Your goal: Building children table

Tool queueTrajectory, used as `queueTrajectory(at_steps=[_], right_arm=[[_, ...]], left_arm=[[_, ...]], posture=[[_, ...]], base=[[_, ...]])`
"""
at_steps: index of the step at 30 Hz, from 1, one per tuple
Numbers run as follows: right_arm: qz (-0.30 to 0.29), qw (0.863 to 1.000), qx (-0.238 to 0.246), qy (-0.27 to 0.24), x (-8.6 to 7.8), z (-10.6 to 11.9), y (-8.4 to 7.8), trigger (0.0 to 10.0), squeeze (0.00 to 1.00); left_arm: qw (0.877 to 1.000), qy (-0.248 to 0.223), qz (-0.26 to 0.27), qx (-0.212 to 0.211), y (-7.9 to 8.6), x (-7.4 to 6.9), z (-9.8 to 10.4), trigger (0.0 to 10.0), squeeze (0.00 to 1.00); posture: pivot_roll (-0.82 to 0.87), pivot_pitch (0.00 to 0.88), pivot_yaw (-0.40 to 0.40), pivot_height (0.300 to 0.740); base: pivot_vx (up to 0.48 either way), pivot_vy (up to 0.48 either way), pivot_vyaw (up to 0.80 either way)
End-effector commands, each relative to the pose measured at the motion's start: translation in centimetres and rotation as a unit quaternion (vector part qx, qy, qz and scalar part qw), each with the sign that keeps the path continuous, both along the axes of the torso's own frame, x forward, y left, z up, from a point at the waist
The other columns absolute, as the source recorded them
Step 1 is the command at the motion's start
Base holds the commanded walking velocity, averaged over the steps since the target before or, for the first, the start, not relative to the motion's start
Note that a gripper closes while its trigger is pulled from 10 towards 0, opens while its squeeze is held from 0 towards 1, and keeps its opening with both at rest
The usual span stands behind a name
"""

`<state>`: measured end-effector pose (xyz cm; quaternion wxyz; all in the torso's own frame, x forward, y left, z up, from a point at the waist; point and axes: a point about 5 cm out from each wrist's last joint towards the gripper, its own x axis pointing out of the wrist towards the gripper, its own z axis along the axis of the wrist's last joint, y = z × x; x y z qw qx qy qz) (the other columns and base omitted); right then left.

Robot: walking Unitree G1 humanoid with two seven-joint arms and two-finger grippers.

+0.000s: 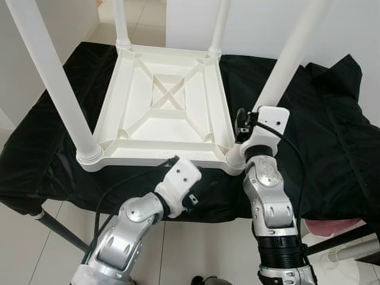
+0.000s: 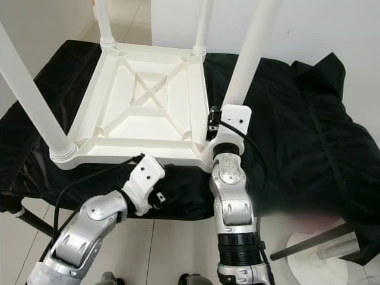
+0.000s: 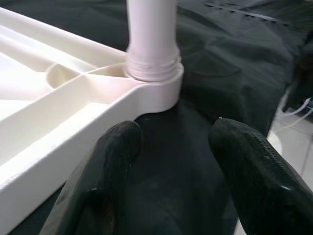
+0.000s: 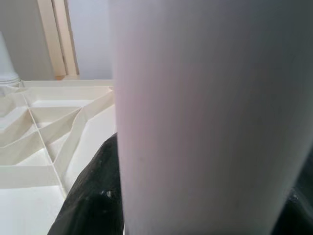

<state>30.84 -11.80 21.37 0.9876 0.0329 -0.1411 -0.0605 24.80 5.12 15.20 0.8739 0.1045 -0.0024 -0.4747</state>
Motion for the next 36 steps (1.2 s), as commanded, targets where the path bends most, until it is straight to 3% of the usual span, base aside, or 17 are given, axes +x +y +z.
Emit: queueTrajectory(at_steps=[1,3,4,7,13,16,18,21,22,23,24,25,27,32,33,34,36], right_arm=[[0.006,1.0,0.013,0.007,0.0,-0.2,-0.1,10.0,0.0],[0.026,0.997,0.079,0.003,0.1,0.0,-0.2,10.0,0.0],[0.026,0.997,0.079,0.003,0.1,0.0,-0.2,10.0,0.0],[0.054,0.986,0.156,0.014,0.2,-0.3,-0.1,10.0,0.0],[0.074,0.977,0.198,0.022,0.4,-0.4,0.0,10.0,0.0],[0.098,0.962,0.255,0.027,0.5,-0.5,0.4,10.0,0.0],[0.098,0.962,0.255,0.027,0.5,-0.5,0.4,10.0,0.0],[0.114,0.944,0.307,0.031,0.6,-0.6,0.3,10.0,0.0],[0.114,0.944,0.307,0.031,0.6,-0.6,0.3,10.0,0.0],[0.128,0.926,0.353,0.033,0.6,-0.8,0.2,10.0,0.0],[0.132,0.917,0.374,0.035,0.6,-1.0,0.1,10.0,0.0],[0.132,0.917,0.374,0.035,0.6,-1.0,0.1,10.0,0.0],[0.138,0.902,0.406,0.041,0.6,-1.4,-0.1,10.0,0.0],[0.144,0.884,0.441,0.052,0.6,-2.3,-0.5,10.0,0.0],[0.152,0.852,0.498,0.061,0.6,-3.8,-1.2,10.0,0.0],[0.152,0.852,0.498,0.061,0.6,-3.8,-1.2,10.0,0.0],[0.154,0.828,0.536,0.066,0.6,-5.0,-1.7,10.0,0.0]], left_arm=[[1.0,0.004,0.013,-0.003,-0.1,-0.2,-0.1,10.0,0.0],[1.0,0.005,0.012,-0.005,-0.1,-0.2,0.0,10.0,0.0],[1.0,0.005,0.012,-0.005,-0.1,-0.2,0.0,10.0,0.0],[1.0,0.004,0.013,-0.004,0.0,-0.2,0.0,10.0,0.0],[1.0,0.003,0.015,-0.004,0.0,-0.1,0.0,10.0,0.0],[1.0,0.003,0.015,-0.006,-0.1,-0.1,0.0,10.0,0.0],[1.0,0.003,0.015,-0.006,-0.1,-0.1,0.0,10.0,0.0],[1.0,0.004,0.014,-0.007,-0.2,-0.1,0.1,10.0,0.0],[1.0,0.004,0.014,-0.007,-0.2,-0.1,0.1,10.0,0.0],[1.0,0.005,0.012,-0.007,-0.3,-0.2,0.1,10.0,0.0],[1.0,0.005,0.011,-0.007,-0.3,-0.2,0.1,10.0,0.0],[1.0,0.005,0.011,-0.007,-0.3,-0.2,0.1,10.0,0.0],[1.0,0.007,0.008,-0.007,-0.5,-0.3,0.0,10.0,0.0],[1.0,0.011,0.004,-0.008,-0.6,-0.4,-0.1,10.0,0.0],[1.0,0.019,0.002,-0.01,-0.8,-0.6,-0.4,10.0,0.0],[1.0,0.019,0.002,-0.01,-0.8,-0.6,-0.4,10.0,0.0],[1.0,0.029,-0.002,-0.008,-0.8,-0.7,-0.7,10.0,0.0]], posture=[[0.01,0.116,-0.079,0.74],[0.01,0.116,-0.08,0.74],[0.01,0.116,-0.08,0.74],[0.01,0.113,-0.082,0.74],[0.02,0.109,-0.082,0.74],[0.02,0.107,-0.083,0.74],[0.02,0.107,-0.083,0.74],[0.02,0.108,-0.083,0.74],[0.02,0.108,-0.083,0.74],[0.02,0.108,-0.081,0.74],[0.02,0.108,-0.08,0.74],[0.02,0.108,-0.08,0.74],[0.02,0.108,-0.079,0.74],[0.02,0.11,-0.074,0.74],[0.01,0.11,-0.071,0.74],[0.01,0.11,-0.071,0.74],[0.02,0.113,-0.069,0.74]], base=[[0.0,0.0,0.0],[0.0,0.0,0.0],[0.0,0.0,0.0],[0.0,0.0,0.0],[0.0,0.0,0.0],[0.0,0.0,0.0],[0.0,0.0,0.0],[0.0,0.0,0.0],[0.0,0.0,0.0],[0.0,0.0,0.0],[0.0,0.0,0.0],[0.0,0.0,0.0],[0.0,0.0,0.0],[0.0,0.0,0.0],[0.0,0.0,0.0],[0.0,0.0,0.0],[0.0,0.0,0.0]])
